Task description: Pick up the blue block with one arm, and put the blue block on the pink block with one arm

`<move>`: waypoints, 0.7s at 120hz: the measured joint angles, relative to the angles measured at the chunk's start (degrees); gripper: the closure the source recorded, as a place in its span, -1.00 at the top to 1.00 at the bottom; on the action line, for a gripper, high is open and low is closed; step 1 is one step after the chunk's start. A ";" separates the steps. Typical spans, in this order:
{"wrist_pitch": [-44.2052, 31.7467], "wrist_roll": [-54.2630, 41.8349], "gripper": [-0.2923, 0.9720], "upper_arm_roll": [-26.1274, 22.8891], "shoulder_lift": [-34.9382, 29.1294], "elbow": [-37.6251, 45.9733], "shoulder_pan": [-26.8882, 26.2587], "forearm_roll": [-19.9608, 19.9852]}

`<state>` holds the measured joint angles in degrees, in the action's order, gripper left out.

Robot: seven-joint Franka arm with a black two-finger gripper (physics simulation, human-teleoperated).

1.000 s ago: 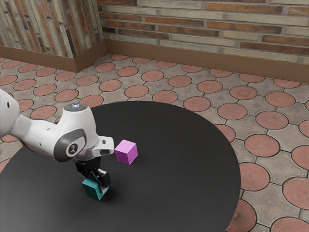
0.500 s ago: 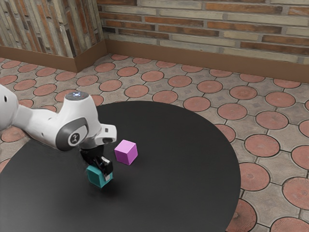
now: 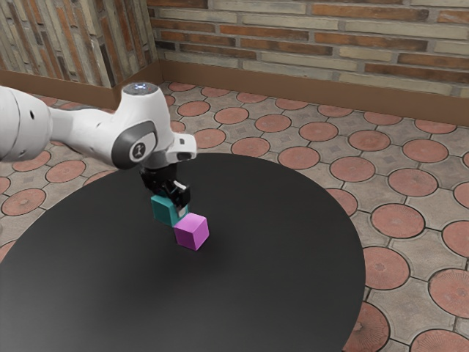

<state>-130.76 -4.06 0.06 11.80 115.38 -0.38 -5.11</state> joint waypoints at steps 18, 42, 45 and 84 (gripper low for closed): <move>1.40 1.00 0.08 1.46 1.74 -2.62 -0.89 0.44; 3.21 1.99 0.07 2.47 3.68 -5.25 -2.18 1.59; 3.37 2.09 0.07 2.72 4.07 -5.61 -2.33 1.77; 5.07 3.07 0.07 3.28 6.66 -8.61 -3.98 2.73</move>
<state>-125.69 -0.99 3.34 18.45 106.77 -4.36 -2.37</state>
